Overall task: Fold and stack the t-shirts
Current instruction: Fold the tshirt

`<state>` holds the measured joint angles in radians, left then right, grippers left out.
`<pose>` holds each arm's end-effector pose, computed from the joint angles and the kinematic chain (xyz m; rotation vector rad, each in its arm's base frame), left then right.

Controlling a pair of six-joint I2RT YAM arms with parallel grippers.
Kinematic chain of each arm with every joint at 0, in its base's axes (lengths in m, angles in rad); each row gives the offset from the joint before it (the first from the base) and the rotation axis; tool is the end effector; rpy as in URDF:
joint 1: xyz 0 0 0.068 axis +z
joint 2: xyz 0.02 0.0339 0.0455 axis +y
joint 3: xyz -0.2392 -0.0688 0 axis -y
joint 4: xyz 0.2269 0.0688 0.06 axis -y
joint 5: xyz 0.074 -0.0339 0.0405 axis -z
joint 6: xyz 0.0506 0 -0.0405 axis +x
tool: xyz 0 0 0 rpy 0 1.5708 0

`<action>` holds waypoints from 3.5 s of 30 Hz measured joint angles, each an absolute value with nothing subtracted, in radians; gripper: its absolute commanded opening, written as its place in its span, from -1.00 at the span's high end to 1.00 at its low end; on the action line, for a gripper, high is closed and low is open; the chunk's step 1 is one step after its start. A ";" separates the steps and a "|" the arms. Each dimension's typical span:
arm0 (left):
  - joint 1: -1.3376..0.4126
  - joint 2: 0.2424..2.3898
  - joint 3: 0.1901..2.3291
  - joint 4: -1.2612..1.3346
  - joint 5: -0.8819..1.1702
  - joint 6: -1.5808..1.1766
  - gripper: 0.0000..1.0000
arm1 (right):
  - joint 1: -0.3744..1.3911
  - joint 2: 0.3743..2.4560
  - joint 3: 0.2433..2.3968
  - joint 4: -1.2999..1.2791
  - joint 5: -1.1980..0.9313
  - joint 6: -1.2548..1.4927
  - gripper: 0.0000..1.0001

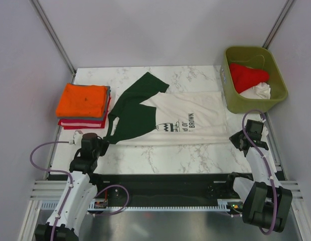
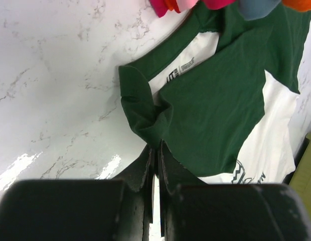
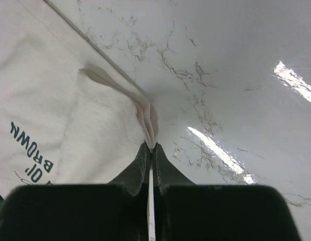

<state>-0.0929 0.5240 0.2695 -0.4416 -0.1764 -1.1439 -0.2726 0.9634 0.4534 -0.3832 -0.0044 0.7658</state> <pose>0.1428 -0.0044 0.1547 -1.2325 1.9364 -0.4564 0.1820 -0.0506 0.1544 1.2273 2.1513 0.2183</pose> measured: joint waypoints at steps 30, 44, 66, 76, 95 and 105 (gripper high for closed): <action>-0.324 0.822 0.641 -0.455 -0.153 -0.928 -0.86 | -0.160 1.075 0.641 -0.329 0.058 0.651 0.07; -0.376 0.977 0.526 -0.308 -0.171 -0.949 -0.92 | -0.075 1.333 0.640 -0.184 0.112 0.688 0.05; -0.361 1.063 0.403 -0.191 -0.177 -1.052 -1.00 | -0.029 1.434 0.665 -0.127 0.271 0.740 1.00; -0.353 0.999 0.393 -0.271 -0.199 -1.078 -0.99 | -0.028 1.415 0.672 -0.126 0.304 0.767 1.00; -0.342 0.951 0.404 -0.355 -0.211 -1.043 -1.00 | -0.028 1.356 0.685 -0.112 0.368 0.788 -0.09; -0.342 0.898 0.582 -0.411 -0.171 -0.822 -0.99 | 0.103 1.231 0.760 -0.061 0.348 0.611 -0.29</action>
<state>-0.3416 0.8982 0.5819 -0.4110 -0.1707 -0.8215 0.1028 1.2312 0.7601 -0.0612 0.3485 0.6109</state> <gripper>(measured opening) 0.995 0.608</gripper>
